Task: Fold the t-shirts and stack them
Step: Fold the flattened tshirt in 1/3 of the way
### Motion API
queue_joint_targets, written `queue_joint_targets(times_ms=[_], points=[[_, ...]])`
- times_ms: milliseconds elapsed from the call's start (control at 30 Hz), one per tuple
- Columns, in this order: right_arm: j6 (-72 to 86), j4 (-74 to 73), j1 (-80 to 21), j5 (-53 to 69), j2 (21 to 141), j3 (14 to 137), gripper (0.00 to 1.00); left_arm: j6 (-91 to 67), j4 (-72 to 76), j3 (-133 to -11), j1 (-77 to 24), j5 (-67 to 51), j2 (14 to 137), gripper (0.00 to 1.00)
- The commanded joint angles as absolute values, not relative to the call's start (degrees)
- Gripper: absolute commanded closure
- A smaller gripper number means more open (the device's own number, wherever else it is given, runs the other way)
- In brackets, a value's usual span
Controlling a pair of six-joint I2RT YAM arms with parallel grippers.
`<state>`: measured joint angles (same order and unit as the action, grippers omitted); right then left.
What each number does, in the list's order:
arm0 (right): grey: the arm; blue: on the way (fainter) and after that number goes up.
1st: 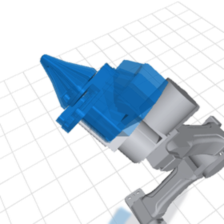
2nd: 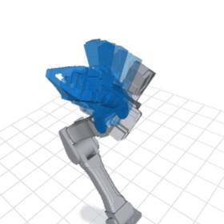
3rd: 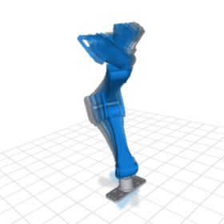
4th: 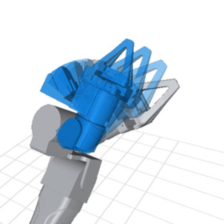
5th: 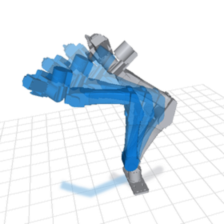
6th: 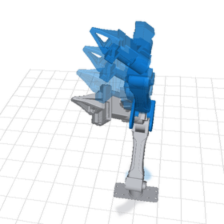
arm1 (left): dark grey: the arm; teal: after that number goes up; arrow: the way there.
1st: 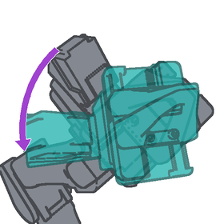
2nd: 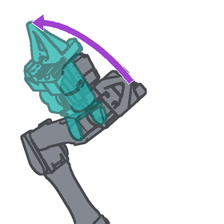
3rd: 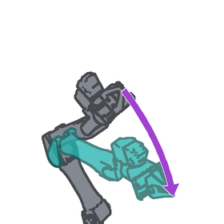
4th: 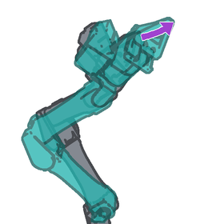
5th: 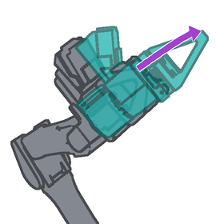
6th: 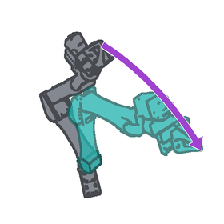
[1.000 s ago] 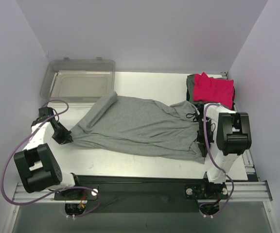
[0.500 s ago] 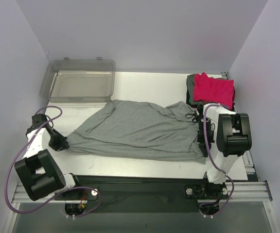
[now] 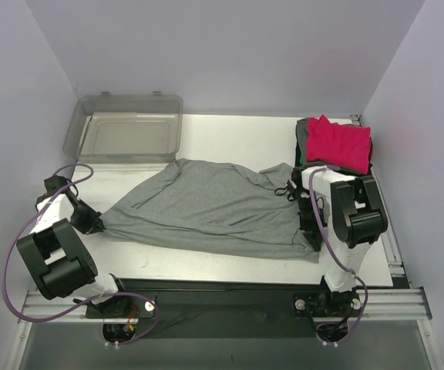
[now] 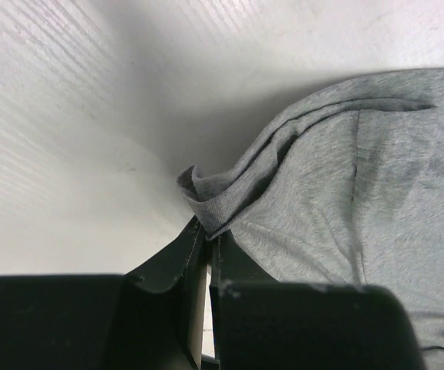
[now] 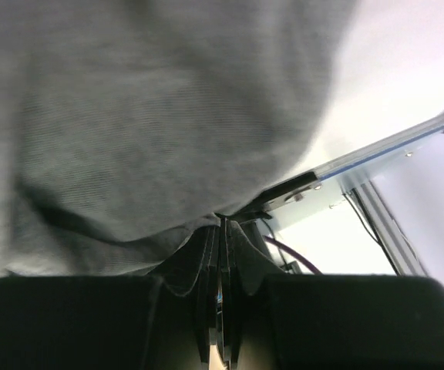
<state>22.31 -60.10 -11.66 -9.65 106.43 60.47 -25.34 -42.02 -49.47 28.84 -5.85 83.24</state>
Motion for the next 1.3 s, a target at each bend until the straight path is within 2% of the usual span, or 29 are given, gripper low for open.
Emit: queue_joint_targets(times_ms=[0, 67, 100, 133, 200, 300, 467, 633, 900, 1267], points=[[22.15, -65.30, -13.36, -5.58, 107.67, 62.31, 0.97, -23.73, -39.11, -51.94, 29.53, -6.50, 84.64, 1.00], [22.06, -65.48, -13.18, -2.65, 106.45, 62.40, 0.81, -23.64, -38.59, -51.33, 29.53, -6.42, 85.08, 1.00], [22.06, -65.48, -13.18, -1.42, 105.65, 62.23, 0.62, -23.64, -38.32, -51.07, 29.53, -6.42, 85.17, 1.00], [22.23, -65.48, -13.18, -0.54, 104.69, 61.97, 0.55, -23.64, -37.80, -50.72, 29.53, -6.50, 85.17, 1.00], [23.02, -65.48, -13.10, 1.93, 101.70, 60.74, 0.41, -23.82, -37.27, -49.92, 29.44, -6.85, 85.25, 1.00], [25.04, -64.96, -12.83, 5.26, 98.27, 57.59, 0.32, -23.91, -36.56, -49.22, 29.44, -6.94, 85.52, 1.00], [29.70, -61.36, -10.91, 9.91, 94.49, 49.77, 0.31, -23.55, -36.30, -50.01, 29.62, -6.50, 86.74, 1.00], [30.59, -55.99, -0.47, 13.01, 87.02, 41.93, 0.34, -22.85, -36.12, -52.47, 29.62, -6.42, 89.29, 1.00], [33.31, -53.00, 1.41, 10.55, 88.41, 42.19, 0.49, -22.24, -36.91, -55.55, 29.71, -6.68, 91.67, 1.00], [35.77, -50.54, 1.14, 6.24, 89.65, 41.58, 0.56, -21.71, -37.62, -56.43, 29.71, -6.59, 92.11, 1.00]])
